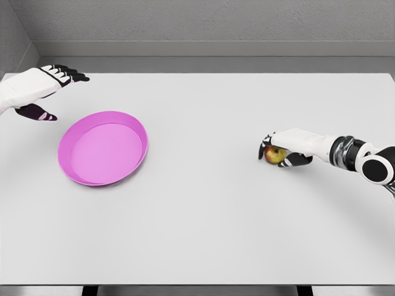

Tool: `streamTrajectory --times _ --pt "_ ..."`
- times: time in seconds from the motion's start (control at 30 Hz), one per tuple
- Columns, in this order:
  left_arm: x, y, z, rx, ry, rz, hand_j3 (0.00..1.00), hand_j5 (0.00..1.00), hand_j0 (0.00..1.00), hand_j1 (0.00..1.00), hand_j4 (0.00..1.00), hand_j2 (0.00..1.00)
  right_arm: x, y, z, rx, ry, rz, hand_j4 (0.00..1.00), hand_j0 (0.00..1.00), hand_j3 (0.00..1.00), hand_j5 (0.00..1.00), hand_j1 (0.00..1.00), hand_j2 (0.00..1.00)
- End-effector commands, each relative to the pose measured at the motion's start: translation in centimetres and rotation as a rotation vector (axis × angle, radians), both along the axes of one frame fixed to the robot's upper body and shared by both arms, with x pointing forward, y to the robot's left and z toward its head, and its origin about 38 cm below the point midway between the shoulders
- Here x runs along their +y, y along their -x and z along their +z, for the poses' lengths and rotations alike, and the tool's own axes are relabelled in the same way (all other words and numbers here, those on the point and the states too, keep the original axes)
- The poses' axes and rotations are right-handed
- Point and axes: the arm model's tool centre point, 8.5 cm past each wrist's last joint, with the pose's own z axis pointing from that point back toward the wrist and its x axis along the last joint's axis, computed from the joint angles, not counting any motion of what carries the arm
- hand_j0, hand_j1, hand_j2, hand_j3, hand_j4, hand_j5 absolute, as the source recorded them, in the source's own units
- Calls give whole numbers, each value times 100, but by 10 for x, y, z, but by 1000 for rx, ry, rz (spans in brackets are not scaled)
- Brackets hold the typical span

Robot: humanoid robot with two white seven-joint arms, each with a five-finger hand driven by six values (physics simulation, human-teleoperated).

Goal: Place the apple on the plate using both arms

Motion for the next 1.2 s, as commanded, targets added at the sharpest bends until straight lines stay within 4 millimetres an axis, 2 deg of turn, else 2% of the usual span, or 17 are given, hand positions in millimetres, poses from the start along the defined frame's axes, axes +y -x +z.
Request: streamTrajectory --times 0.0,0.07,0.43,0.6,0.83,1.17 --pt "1 0 1 -3 6 3 100 100 100 100 100 100 0 0 0 0 0 1 50 50 50 50 50 50" --pt "1 0 1 -1 5 3 100 100 100 100 100 100 1 0 2 -3 -1 4 46 46 46 46 46 46" --pt "1 0 1 -3 8 3 100 100 100 100 100 100 6 -3 19 -44 -12 22 45 45 45 45 45 45" --pt "1 0 1 -3 8 3 100 100 100 100 100 100 16 -3 27 -66 -28 52 45 45 45 45 45 45" --pt "1 0 2 -1 6 4 100 100 100 100 100 100 55 5 38 -94 -95 139 45 45 45 45 45 45" --pt "1 0 2 -3 7 4 100 100 100 100 100 100 105 12 42 -99 -190 226 45 45 45 45 45 45"
